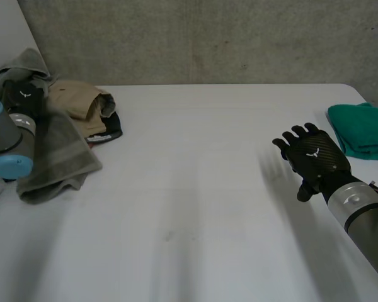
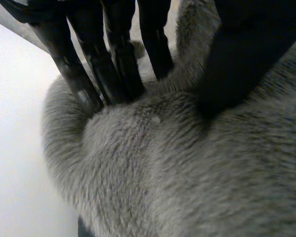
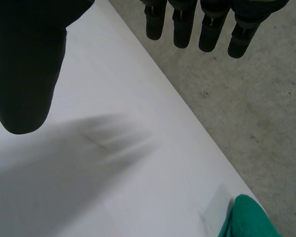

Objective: Fold the laundry.

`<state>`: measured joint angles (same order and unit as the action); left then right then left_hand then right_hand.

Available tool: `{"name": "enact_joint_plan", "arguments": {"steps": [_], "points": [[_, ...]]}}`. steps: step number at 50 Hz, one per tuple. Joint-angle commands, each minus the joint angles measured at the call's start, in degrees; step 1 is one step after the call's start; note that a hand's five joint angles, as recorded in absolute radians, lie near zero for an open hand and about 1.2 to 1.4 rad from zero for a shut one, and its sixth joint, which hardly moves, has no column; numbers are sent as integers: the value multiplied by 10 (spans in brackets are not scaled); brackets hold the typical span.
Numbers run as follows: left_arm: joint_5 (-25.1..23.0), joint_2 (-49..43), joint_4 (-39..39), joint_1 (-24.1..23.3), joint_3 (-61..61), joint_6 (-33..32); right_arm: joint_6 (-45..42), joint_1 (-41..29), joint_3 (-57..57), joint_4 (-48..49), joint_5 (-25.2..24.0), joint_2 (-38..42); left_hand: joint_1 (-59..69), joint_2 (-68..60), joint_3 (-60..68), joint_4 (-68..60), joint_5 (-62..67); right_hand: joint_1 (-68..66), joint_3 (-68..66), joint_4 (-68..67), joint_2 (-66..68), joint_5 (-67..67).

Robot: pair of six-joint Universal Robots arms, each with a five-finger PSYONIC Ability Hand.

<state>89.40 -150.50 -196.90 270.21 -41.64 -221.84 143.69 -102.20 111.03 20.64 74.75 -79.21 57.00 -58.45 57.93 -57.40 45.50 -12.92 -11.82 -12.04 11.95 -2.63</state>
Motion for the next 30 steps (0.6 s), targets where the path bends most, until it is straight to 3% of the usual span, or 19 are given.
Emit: {"name": "enact_joint_plan", "arguments": {"steps": [1, 4, 8, 13, 17, 23, 27, 28, 30], "points": [[18, 56, -10, -42, -22, 18, 1, 7, -6, 2, 6, -7, 230, -216, 221, -226, 245, 29, 18, 20, -19, 26], [18, 141, -11, -69, -77, 53, 3, 7, -9, 3, 7, -16, 230, -216, 221, -226, 245, 29, 18, 20, -19, 26], [17, 249, -9, -111, -148, 152, 8, 7, -13, 3, 10, -35, 230, -216, 221, -226, 245, 29, 18, 20, -19, 26], [7, 366, 30, -222, -240, 346, 19, 7, -21, 3, 21, -53, 230, -216, 221, -226, 245, 29, 18, 20, -19, 26], [-13, 403, 81, -292, -296, 458, 34, 9, -28, 3, 29, -53, 230, -216, 221, -226, 245, 29, 18, 20, -19, 26], [-27, 380, 106, -383, -354, 563, 48, 16, -33, 2, 30, -53, 230, -216, 221, -226, 245, 29, 18, 20, -19, 26], [-26, 287, 114, -433, -354, 608, 48, 23, -30, 0, 29, -52, 230, -216, 221, -226, 245, 29, 18, 20, -19, 26], [-28, 253, 125, -452, -343, 616, 48, 23, -30, 0, 29, -50, 67, -53, 58, -63, 82, 29, 18, 20, -19, 26], [-27, 239, 136, -460, -333, 617, 50, 24, -28, 0, 29, -45, -124, 138, -133, 128, -109, 29, 18, 20, -19, 26]]}}
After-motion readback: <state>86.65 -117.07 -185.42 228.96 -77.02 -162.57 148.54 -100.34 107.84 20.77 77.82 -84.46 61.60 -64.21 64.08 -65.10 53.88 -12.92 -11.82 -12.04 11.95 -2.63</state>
